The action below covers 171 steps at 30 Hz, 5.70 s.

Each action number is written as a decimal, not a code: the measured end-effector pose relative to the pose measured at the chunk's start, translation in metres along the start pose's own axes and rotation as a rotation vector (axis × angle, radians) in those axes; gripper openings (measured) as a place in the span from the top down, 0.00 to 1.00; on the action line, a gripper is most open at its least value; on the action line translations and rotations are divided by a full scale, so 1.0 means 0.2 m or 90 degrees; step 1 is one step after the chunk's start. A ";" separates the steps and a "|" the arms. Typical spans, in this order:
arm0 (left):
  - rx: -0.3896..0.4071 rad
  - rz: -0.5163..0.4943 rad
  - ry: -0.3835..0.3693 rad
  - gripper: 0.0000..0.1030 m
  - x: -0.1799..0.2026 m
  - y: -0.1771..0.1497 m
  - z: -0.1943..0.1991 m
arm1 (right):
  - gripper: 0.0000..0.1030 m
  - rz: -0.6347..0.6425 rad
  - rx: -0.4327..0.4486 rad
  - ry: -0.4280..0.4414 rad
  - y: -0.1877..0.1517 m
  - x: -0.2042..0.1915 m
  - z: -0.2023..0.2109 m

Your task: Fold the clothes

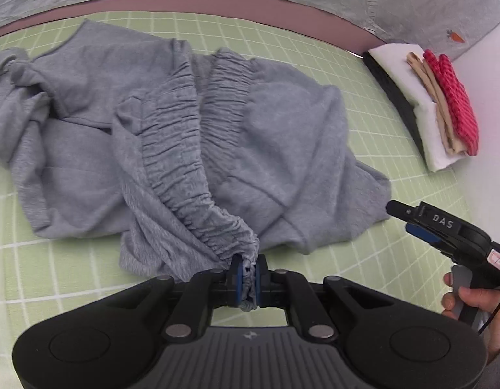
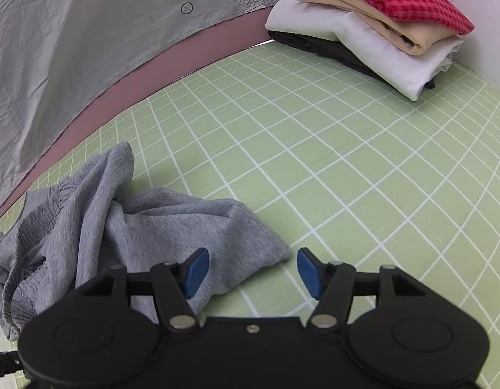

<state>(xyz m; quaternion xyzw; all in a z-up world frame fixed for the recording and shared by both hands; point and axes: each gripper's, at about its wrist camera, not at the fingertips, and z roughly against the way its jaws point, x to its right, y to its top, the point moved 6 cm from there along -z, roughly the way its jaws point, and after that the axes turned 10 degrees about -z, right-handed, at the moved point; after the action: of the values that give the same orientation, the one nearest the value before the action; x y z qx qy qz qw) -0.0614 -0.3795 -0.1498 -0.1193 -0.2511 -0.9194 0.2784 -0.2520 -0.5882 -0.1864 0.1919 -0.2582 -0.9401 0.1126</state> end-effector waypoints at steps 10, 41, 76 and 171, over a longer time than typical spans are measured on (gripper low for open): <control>0.046 0.035 -0.112 0.93 0.42 0.13 -0.12 | 0.40 -0.042 0.022 -0.033 0.10 0.31 0.06; 0.365 0.545 0.421 0.93 -1.55 -0.53 1.25 | 0.40 0.043 -0.020 -0.012 -0.43 -0.35 0.10; 0.198 0.565 0.357 0.92 -0.95 -1.10 0.85 | 0.95 0.089 0.135 0.055 -0.07 -0.18 0.36; 0.261 0.550 0.469 0.45 -1.39 -0.44 1.03 | 0.48 0.288 0.029 0.143 0.06 -0.96 -0.26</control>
<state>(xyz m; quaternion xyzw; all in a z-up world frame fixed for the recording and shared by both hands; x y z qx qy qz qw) 0.1313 -0.0820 -0.1101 0.1722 -0.2388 -0.6366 0.7128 -0.0560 -0.5620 -0.1621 0.2354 -0.3017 -0.8577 0.3434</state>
